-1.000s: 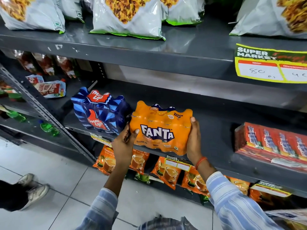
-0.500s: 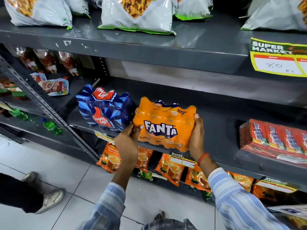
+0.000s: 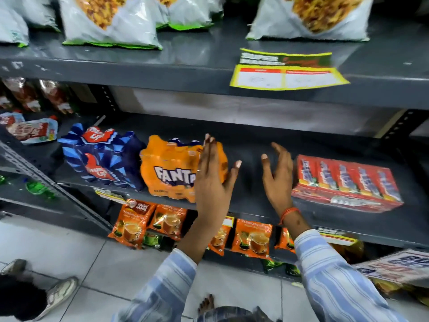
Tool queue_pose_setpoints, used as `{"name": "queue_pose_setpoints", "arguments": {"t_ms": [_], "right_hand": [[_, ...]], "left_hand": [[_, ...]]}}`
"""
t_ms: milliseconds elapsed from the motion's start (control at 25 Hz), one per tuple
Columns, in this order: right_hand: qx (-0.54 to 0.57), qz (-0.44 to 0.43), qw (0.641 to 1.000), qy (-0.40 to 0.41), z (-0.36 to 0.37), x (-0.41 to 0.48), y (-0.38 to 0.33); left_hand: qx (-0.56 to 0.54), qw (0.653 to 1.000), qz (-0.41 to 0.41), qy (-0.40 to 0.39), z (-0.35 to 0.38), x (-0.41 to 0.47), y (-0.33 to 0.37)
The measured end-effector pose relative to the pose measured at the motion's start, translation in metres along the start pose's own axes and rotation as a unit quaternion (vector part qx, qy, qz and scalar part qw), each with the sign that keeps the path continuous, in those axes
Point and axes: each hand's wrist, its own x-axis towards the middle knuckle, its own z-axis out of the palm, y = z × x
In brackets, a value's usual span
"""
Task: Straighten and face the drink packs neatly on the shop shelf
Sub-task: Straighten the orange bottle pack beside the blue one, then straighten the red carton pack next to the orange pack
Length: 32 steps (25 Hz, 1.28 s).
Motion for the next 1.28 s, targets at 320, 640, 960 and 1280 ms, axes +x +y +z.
{"name": "queue_pose_setpoints", "arguments": {"t_ms": [320,640,960,1280], "right_hand": [[-0.261,0.030,0.965,0.024,-0.154,0.016,0.088],[-0.054,0.327,0.943,0.018,-0.227,0.036,0.149],[0.041,0.335,0.939,0.070,-0.231,0.035,0.138],[-0.187,0.305,0.933,-0.021,-0.257,0.055,0.112]], "left_hand": [[-0.039,0.967,-0.122,-0.220,0.141,-0.034,0.089],[-0.069,0.899,-0.311,-0.301,0.191,-0.026,0.072],[-0.132,0.894,-0.321,-0.283,0.185,-0.032,0.076],[-0.002,0.954,-0.255,-0.154,0.142,-0.035,0.091]]}}
